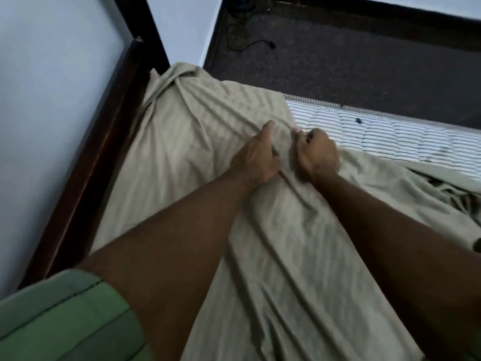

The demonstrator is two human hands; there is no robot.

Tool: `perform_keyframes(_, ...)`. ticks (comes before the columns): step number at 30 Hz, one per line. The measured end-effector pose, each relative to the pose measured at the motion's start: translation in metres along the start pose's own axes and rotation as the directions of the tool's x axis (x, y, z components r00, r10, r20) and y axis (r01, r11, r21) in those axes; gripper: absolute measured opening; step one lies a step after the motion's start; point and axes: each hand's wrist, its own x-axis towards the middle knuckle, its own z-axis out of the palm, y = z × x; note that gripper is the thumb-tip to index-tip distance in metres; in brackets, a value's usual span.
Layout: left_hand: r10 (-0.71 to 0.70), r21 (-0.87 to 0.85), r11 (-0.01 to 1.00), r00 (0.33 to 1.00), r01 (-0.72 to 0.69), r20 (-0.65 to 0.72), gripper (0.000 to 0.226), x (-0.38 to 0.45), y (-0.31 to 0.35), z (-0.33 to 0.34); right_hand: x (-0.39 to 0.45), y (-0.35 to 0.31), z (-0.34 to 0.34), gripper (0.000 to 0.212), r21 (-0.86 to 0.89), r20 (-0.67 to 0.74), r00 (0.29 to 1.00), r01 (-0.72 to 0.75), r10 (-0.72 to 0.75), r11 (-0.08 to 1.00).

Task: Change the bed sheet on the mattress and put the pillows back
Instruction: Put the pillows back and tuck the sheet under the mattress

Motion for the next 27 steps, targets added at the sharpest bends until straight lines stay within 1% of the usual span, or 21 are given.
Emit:
perform_keyframes(1,-0.016,0.044,0.999,1.000,0.017,-0.002,0.085,0.002,0.007,0.005,0.005,0.003,-0.009,0.067,-0.007,0.018,0.999,-0.028,0.028,1.000)
perform_keyframes(2,-0.028,0.108,0.994,1.000,0.029,-0.010,0.087,0.004,0.011,0.009,0.008,0.007,-0.017,0.068,-0.077,0.013,1.000,-0.006,0.007,0.997)
perform_keyframes(3,-0.039,0.184,0.982,0.999,0.041,-0.014,0.087,0.004,0.014,0.011,0.009,0.011,-0.022,0.063,-0.194,-0.013,0.997,0.076,-0.080,0.978)
perform_keyframes(4,-0.047,0.265,0.963,0.999,0.049,-0.013,0.086,0.002,0.020,0.014,0.007,0.017,-0.029,0.056,-0.319,-0.043,0.978,0.181,-0.205,0.930)
perform_keyframes(5,-0.049,0.345,0.937,0.998,0.054,-0.025,0.082,0.001,0.025,0.017,0.003,0.023,-0.035,0.049,-0.417,-0.063,0.939,0.283,-0.339,0.864)
perform_keyframes(6,-0.033,0.410,0.911,0.998,0.052,-0.052,0.074,-0.001,0.029,0.020,-0.003,0.029,-0.041,0.044,-0.471,-0.069,0.895,0.359,-0.440,0.806)
perform_keyframes(8,-0.002,0.451,0.892,0.995,0.047,-0.101,0.055,-0.004,0.034,0.023,-0.021,0.039,-0.042,0.038,-0.493,-0.086,0.817,0.462,-0.570,0.737)
perform_keyframes(10,-0.010,0.435,0.898,0.993,0.062,-0.119,0.041,-0.006,0.035,0.024,-0.038,0.050,-0.036,0.039,-0.470,-0.063,0.780,0.527,-0.622,0.708)
perform_keyframes(11,-0.019,0.420,0.905,0.993,0.068,-0.119,0.040,-0.008,0.035,0.025,-0.045,0.055,-0.031,0.042,-0.433,-0.056,0.786,0.537,-0.616,0.724)
perform_keyframes(12,-0.029,0.397,0.915,0.993,0.072,-0.113,0.042,-0.010,0.034,0.025,-0.048,0.058,-0.027,0.044,-0.349,-0.054,0.818,0.521,-0.572,0.779)
perform_keyframes(13,-0.038,0.361,0.930,0.994,0.074,-0.106,0.045,-0.011,0.032,0.025,-0.046,0.060,-0.027,0.046,-0.223,-0.029,0.878,0.460,-0.477,0.860)
perform_keyframes(14,-0.042,0.316,0.946,0.994,0.073,-0.104,0.046,-0.014,0.030,0.026,-0.040,0.060,-0.028,0.046,-0.096,0.028,0.936,0.351,-0.350,0.931)
perform_keyframes(15,-0.045,0.267,0.961,0.993,0.073,-0.112,0.043,-0.016,0.028,0.027,-0.031,0.060,-0.031,0.042,0.008,0.101,0.968,0.231,-0.230,0.973)
perform_keyframes(16,-0.052,0.221,0.972,0.991,0.079,-0.126,0.038,-0.019,0.026,0.027,-0.023,0.062,-0.034,0.039,0.072,0.187,0.970,0.144,-0.155,0.987)
perform_keyframes(17,-0.063,0.183,0.979,0.988,0.088,-0.139,0.034,-0.021,0.024,0.028,-0.016,0.062,-0.039,0.037,0.101,0.268,0.953,0.117,-0.140,0.988)
perform_keyframes(19,-0.084,0.147,0.984,0.987,0.105,-0.138,0.031,-0.025,0.023,0.029,-0.006,0.059,-0.045,0.037,0.114,0.383,0.903,0.161,-0.193,0.980)
perform_keyframes(20,-0.094,0.148,0.982,0.987,0.113,-0.131,0.031,-0.026,0.023,0.030,-0.004,0.057,-0.047,0.037,0.141,0.436,0.872,0.179,-0.224,0.974)
perform_keyframes(22,-0.112,0.154,0.979,0.985,0.131,-0.131,0.032,-0.029,0.026,0.030,-0.005,0.052,-0.051,0.041,0.205,0.551,0.795,0.167,-0.254,0.964)
perform_keyframes(24,-0.138,0.151,0.976,0.983,0.156,-0.124,0.038,-0.031,0.028,0.031,-0.007,0.049,-0.055,0.039,0.247,0.644,0.725,0.102,-0.242,0.964)
perform_keyframes(27,-0.188,0.161,0.967,0.979,0.199,-0.079,0.045,-0.032,0.032,0.029,-0.003,0.050,-0.058,0.036,0.297,0.682,0.703,-0.015,-0.201,0.955)
